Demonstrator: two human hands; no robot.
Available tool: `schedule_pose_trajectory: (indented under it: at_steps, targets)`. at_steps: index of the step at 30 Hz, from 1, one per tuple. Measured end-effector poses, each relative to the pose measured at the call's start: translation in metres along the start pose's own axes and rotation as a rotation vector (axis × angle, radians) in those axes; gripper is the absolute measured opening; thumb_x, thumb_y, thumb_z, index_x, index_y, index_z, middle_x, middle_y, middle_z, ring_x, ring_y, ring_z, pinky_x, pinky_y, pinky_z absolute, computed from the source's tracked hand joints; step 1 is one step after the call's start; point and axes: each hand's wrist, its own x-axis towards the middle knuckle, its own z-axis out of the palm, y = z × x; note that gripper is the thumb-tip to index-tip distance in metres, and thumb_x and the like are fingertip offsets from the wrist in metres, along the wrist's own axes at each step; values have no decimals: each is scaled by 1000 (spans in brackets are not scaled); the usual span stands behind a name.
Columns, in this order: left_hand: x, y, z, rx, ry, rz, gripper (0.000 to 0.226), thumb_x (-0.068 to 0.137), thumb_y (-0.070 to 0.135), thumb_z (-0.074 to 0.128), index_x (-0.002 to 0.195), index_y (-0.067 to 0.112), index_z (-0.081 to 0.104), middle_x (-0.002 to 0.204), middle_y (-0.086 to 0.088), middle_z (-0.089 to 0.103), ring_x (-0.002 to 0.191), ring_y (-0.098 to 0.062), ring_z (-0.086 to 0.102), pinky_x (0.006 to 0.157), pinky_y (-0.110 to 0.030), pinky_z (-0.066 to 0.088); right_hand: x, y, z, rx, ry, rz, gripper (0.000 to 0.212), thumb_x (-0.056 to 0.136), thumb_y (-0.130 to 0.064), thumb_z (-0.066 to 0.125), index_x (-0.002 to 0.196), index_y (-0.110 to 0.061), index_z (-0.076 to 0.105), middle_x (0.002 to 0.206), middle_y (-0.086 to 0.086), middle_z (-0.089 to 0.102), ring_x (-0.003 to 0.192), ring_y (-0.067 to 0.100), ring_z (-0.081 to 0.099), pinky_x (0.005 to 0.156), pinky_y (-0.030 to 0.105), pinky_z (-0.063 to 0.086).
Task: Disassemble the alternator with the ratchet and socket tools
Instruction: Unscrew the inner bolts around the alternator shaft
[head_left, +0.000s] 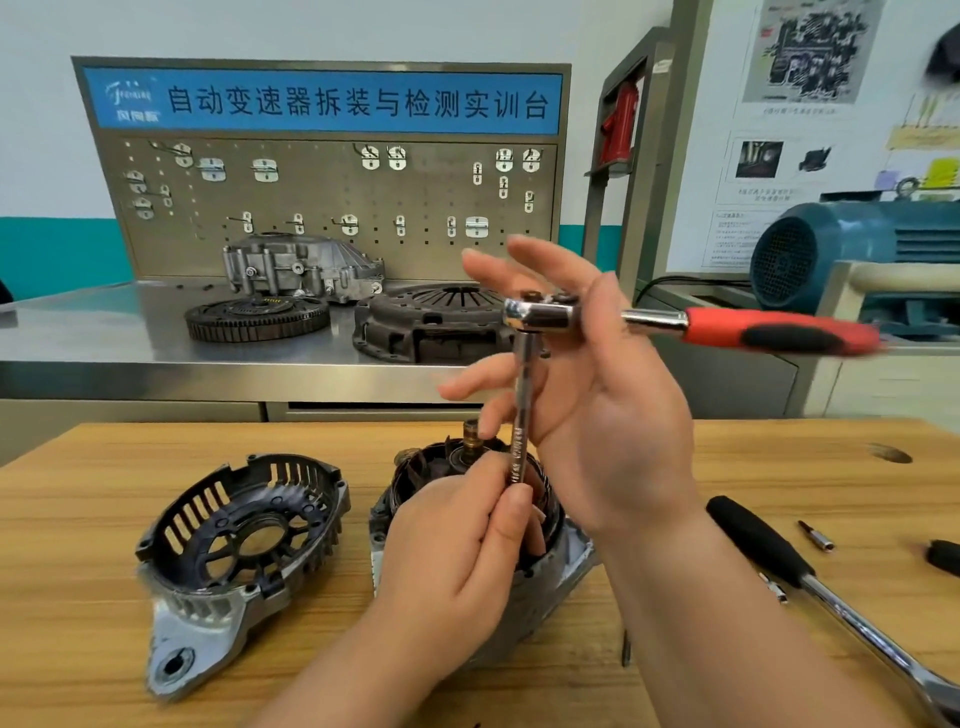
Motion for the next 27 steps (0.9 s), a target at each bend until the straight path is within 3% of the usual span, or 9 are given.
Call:
schedule_pose_trajectory:
  at_steps: [4,8,11,12,13,15,19,23,27]
  targets:
    - [2,2,0,75,-23,33,27,95,37,35,79,27,54,65,12,63,62,-3,58,58,-27,46,3,3,-3,59,57,134,59,93,-55,24,109,-10,59,77,11,72,55,22,66,47,25,47]
    - [2,2,1,116,-1,-12,26,91,37,39,82,22,59,61,27,52,64,4,55,57,-9,38,7,8,-2,-325,127,-120,42,96,-54,39,118,-24,59,93,0,70,68,15,68,50,25,51]
    - [3,2,5,105,-16,-115,18,86,42,43,83,29,54,66,20,61,69,-3,59,61,-11,42,26,-3,4,-726,109,-72,82,71,-75,60,129,-18,56,101,-12,58,76,5,68,62,19,51]
    - [3,4,5,83,-10,-135,24,81,47,39,78,26,51,68,10,63,69,-10,60,65,-24,49,23,0,4,-746,105,-199,65,80,-60,63,127,-16,58,104,-12,56,84,10,67,70,27,53]
    - [2,4,6,80,-6,-131,28,76,49,34,71,24,47,67,2,61,68,-19,59,66,-36,52,13,3,5,-715,84,-348,42,91,-38,59,126,-15,59,108,-10,57,91,18,65,76,36,53]
    - [3,6,4,119,16,-40,20,79,43,35,71,26,43,64,2,56,63,-17,55,61,-38,50,0,6,7,-575,59,-407,32,96,-21,50,128,-22,57,116,-12,59,97,26,63,78,38,54]
    - [2,6,-1,134,9,16,24,94,39,34,84,27,53,60,20,51,60,0,52,53,-11,33,-2,3,8,-278,42,-164,33,97,-43,43,129,-37,49,126,-3,63,70,20,70,52,27,53]
    - [2,4,0,127,-7,25,17,94,38,34,85,33,47,62,25,50,59,8,48,56,-8,32,-1,7,3,-34,92,43,60,86,-59,34,132,-26,51,107,13,73,55,21,65,47,26,49]
    - [2,2,0,111,-3,8,23,91,40,38,80,30,55,62,17,55,60,1,52,54,-14,37,-1,10,1,-167,159,-46,40,93,-55,43,125,-34,55,110,6,72,67,18,68,49,24,50]
